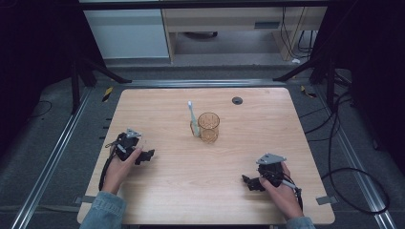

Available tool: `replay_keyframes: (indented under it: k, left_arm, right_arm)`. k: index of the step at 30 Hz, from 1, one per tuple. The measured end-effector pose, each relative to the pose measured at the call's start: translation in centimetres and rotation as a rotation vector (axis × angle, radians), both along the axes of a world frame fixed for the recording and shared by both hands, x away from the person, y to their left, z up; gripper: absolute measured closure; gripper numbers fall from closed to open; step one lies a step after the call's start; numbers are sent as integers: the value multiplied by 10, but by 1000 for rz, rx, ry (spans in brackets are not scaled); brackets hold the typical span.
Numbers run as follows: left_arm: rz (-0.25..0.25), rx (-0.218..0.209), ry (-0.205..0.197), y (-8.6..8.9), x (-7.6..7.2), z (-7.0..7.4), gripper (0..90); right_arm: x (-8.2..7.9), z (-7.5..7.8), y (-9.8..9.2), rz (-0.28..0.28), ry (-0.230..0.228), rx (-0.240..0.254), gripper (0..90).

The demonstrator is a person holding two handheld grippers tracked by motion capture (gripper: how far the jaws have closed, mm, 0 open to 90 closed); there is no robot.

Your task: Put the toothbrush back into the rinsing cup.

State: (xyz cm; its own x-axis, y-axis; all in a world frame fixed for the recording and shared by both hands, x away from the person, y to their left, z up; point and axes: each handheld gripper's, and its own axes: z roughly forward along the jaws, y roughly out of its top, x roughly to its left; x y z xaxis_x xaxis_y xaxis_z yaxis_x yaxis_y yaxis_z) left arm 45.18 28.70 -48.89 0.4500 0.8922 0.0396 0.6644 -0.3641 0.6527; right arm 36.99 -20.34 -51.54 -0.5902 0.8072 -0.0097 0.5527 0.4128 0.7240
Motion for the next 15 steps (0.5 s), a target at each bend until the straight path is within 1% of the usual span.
replay_keyframes:
  k: [2,3,4,6,7,8,10,11,12,15]
  left_arm:
    - [19,-8,5,4,1,-4,51]
    - [19,-8,5,4,1,-4,52]
    - [26,-4,-1,7,2,-8,51]
    - [30,1,0,8,3,-10,52]
    - [33,-21,-4,10,4,-13,45]
    - [33,-21,-4,10,4,-13,41]
    - [35,-30,-28,14,4,-15,35]
    - [35,-30,-28,14,4,-15,30]
    - [42,-49,-63,18,5,-19,20]
    - [49,-54,-69,20,6,-20,5]
  right_arm:
    - [0,0,0,0,0,0,4]
    - [0,0,0,0,0,0,4]
    - [0,0,0,0,0,0,4]
    - [0,0,0,0,0,0,4]
    - [0,0,0,0,0,0,4]
    - [0,0,0,0,0,0,4]
    - [0,0,0,0,0,0,4]
    - [0,0,0,0,0,0,4]
    - [0,0,0,0,0,0,4]
    - [0,0,0,0,0,0,4]
